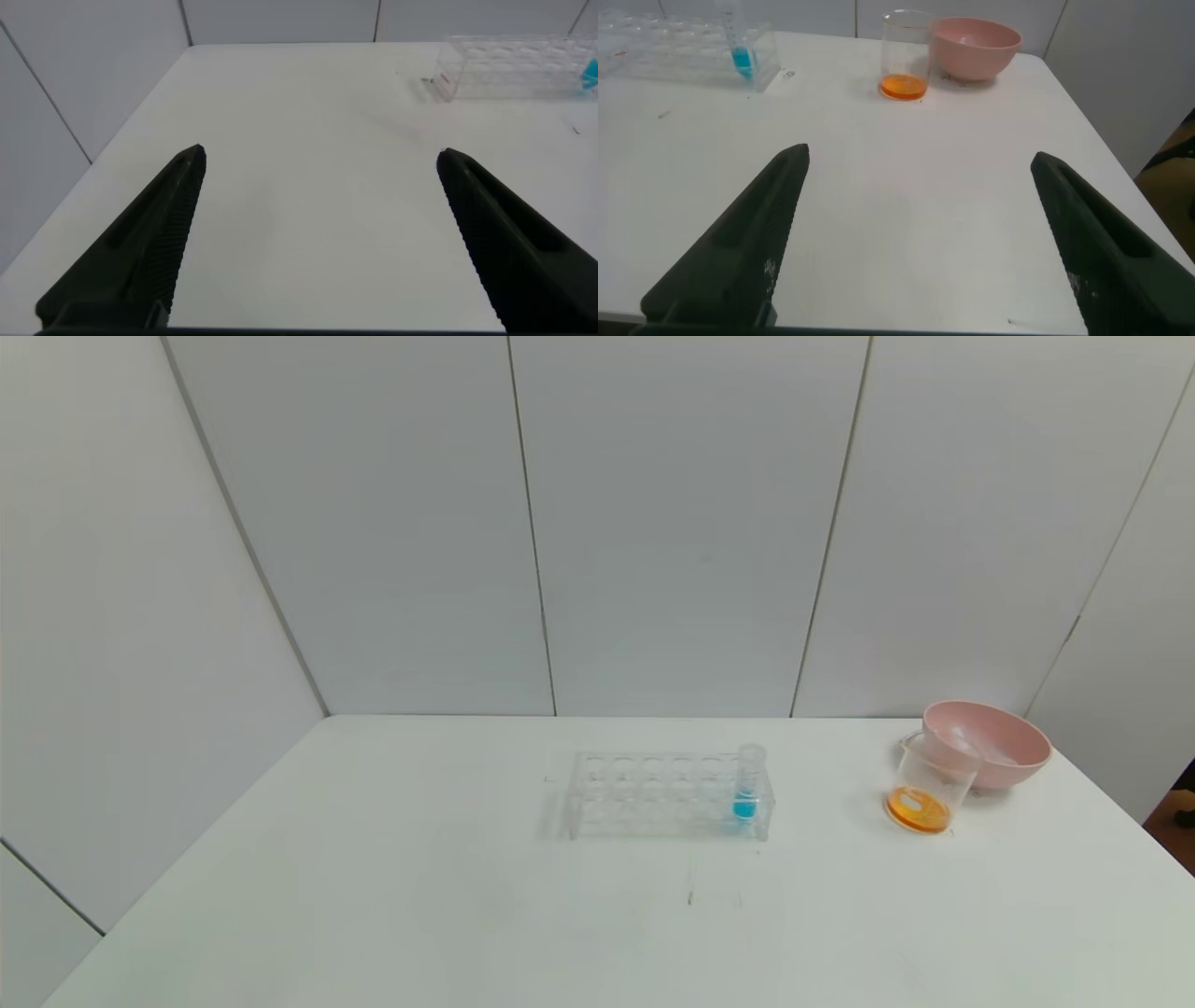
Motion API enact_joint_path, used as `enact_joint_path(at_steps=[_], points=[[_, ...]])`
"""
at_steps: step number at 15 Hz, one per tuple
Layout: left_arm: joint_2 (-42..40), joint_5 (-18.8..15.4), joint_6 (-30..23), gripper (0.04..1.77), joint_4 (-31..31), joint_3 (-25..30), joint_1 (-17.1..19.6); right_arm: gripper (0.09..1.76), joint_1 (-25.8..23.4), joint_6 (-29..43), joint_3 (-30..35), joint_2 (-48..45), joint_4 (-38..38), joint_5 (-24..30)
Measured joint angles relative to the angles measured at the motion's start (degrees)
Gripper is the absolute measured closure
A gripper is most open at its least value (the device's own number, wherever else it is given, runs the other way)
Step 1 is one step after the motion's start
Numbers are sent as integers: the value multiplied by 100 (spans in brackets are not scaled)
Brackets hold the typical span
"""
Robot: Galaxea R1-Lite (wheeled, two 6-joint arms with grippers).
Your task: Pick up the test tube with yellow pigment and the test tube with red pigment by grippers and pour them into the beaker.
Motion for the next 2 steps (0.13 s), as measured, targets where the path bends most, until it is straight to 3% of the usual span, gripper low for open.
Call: enact_joint_path(at_steps=[2], points=[[0, 0, 0, 5, 0, 0, 0, 15, -2, -6, 10, -12, 2, 2]])
